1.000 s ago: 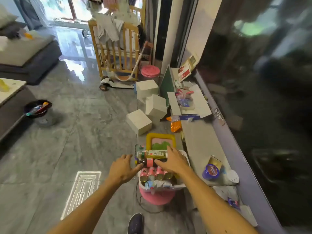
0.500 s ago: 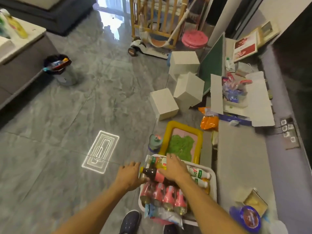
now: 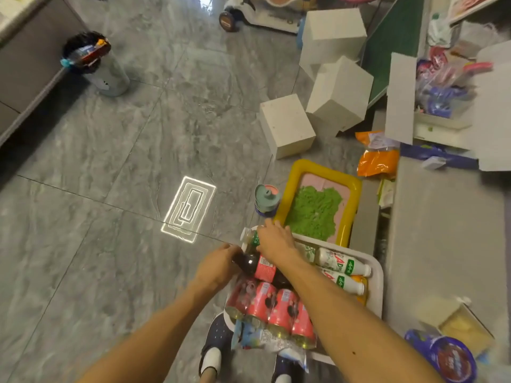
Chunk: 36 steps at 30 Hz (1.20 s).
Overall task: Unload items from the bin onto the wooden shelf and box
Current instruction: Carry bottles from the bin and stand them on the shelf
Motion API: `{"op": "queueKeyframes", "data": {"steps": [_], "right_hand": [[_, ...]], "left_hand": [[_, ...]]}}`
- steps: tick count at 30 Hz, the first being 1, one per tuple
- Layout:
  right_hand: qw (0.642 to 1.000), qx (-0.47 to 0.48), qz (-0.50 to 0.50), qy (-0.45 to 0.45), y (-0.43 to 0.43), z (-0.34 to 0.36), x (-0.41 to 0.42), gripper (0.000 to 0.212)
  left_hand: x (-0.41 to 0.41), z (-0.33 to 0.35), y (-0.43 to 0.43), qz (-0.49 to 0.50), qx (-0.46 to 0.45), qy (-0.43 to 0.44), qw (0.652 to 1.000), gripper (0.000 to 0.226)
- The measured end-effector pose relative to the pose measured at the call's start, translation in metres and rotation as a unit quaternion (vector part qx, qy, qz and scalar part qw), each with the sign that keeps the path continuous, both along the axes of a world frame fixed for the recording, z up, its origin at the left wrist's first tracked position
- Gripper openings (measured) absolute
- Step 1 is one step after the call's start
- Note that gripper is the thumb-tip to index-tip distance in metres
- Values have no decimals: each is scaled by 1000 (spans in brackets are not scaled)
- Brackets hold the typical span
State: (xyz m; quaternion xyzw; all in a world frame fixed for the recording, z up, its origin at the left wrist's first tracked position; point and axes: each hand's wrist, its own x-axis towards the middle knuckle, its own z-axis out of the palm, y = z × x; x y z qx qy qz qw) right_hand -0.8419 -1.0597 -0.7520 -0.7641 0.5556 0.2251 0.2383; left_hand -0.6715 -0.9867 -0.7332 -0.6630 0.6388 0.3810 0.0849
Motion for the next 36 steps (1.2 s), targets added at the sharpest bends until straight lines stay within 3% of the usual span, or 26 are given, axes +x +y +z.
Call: {"op": "queueKeyframes", "data": {"steps": [5,12,18,24,26,31,36], "right_hand": [[1000,-4,15,19,0,20,-14,38],[990,-22,-91,-109,21,70,-55,38],[940,-73,-220,-251,45,129,-101,40],[861,-149,-355,-332,58,220,-126,56],[843,-164,-382,-343,63,257,-134,56],[814,-219,-413,-346,79,343,-148,47],[783,-282,-437,-341,105,425,-148,52]], "left_hand": [[-1,31,-9,-23,-32,7,999,25],[-24,85,-9,-61,-10,36,997,21],[-64,147,-15,-84,-91,50,991,30],[-72,224,-31,-77,-153,74,982,42],[-75,261,-36,-73,-182,77,978,48],[-79,351,-53,-111,-266,90,953,28],[-91,439,-67,-158,-306,150,927,29]]}}
